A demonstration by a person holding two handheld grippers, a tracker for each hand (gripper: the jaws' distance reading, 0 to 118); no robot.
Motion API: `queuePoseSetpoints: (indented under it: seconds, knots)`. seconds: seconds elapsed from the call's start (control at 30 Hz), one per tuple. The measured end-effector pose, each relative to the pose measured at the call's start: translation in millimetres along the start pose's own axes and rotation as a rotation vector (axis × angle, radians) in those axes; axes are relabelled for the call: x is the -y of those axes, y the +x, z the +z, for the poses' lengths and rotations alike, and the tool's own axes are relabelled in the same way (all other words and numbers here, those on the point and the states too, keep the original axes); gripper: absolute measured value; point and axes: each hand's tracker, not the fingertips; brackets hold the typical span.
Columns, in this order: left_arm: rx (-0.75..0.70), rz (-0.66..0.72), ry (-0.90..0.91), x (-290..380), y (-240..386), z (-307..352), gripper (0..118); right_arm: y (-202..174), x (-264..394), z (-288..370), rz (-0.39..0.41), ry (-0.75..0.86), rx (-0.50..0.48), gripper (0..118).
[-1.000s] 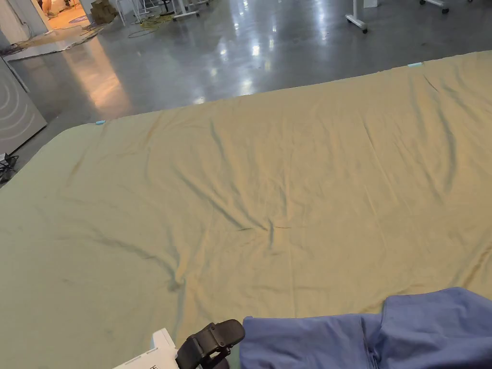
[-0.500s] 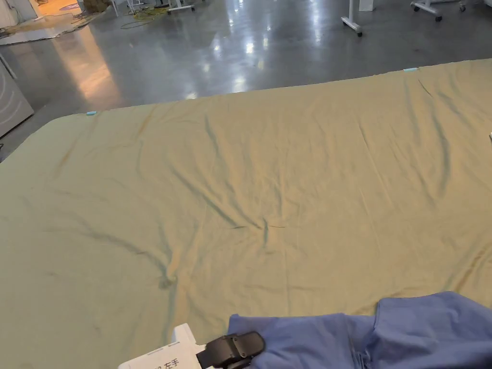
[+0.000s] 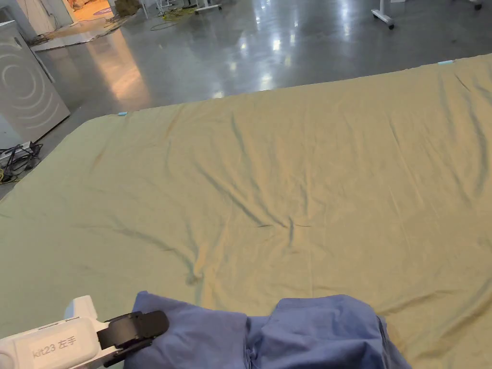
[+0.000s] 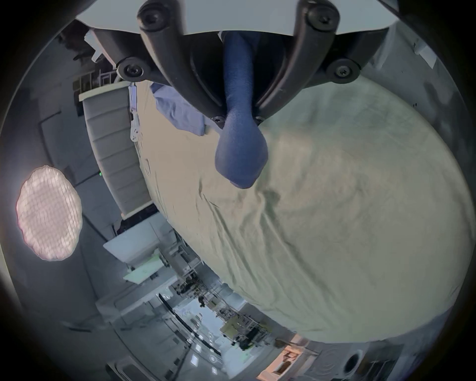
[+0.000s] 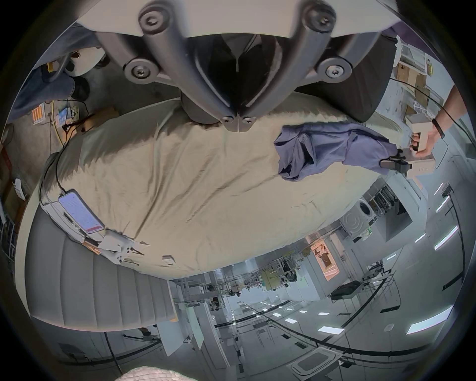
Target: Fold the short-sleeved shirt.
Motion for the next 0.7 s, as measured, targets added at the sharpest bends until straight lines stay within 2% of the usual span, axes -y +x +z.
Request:
queuePoseSetpoints:
  seconds: [0.07,0.2,0.3,0.43,0.5,0.57,0.6,0.63,0.7]
  knots:
    - [0.008,-0.005,-0.022,11.6,30.1,-16.4,11,-0.8,0.2,1.1,-0.004,0.003,-0.001,0]
    - [0.12,-0.067,-0.081,49.3,84.6,-82.2,11,-1.0,2.7,7.9,-0.017,0.007,0.013,0]
    - [0.164,-0.141,-0.217,85.6,130.5,-137.5,11,0.4,7.0,18.8,-0.021,0.01,0.046,0]
    - [0.135,-0.171,-0.216,112.0,152.4,-183.9,15,9.2,17.2,32.5,-0.055,0.007,0.076,0]
    - [0.157,-0.157,-0.205,109.3,152.2,-185.3,45,14.7,22.6,37.2,-0.062,-0.006,0.095,0]
    - [0.273,-0.112,-0.216,103.7,155.2,-173.3,90,20.8,27.2,39.7,-0.07,-0.015,0.105,0]
    - [0.304,-0.108,-0.174,99.0,155.5,-162.6,102,24.4,29.5,40.0,-0.081,-0.02,0.108,0]
    - [0.33,-0.115,-0.116,94.1,154.3,-151.0,109,27.7,31.1,39.4,-0.097,-0.024,0.107,0]
    - [0.359,-0.088,0.001,85.0,147.0,-128.3,108,32.3,33.0,37.5,-0.125,-0.025,0.101,0]
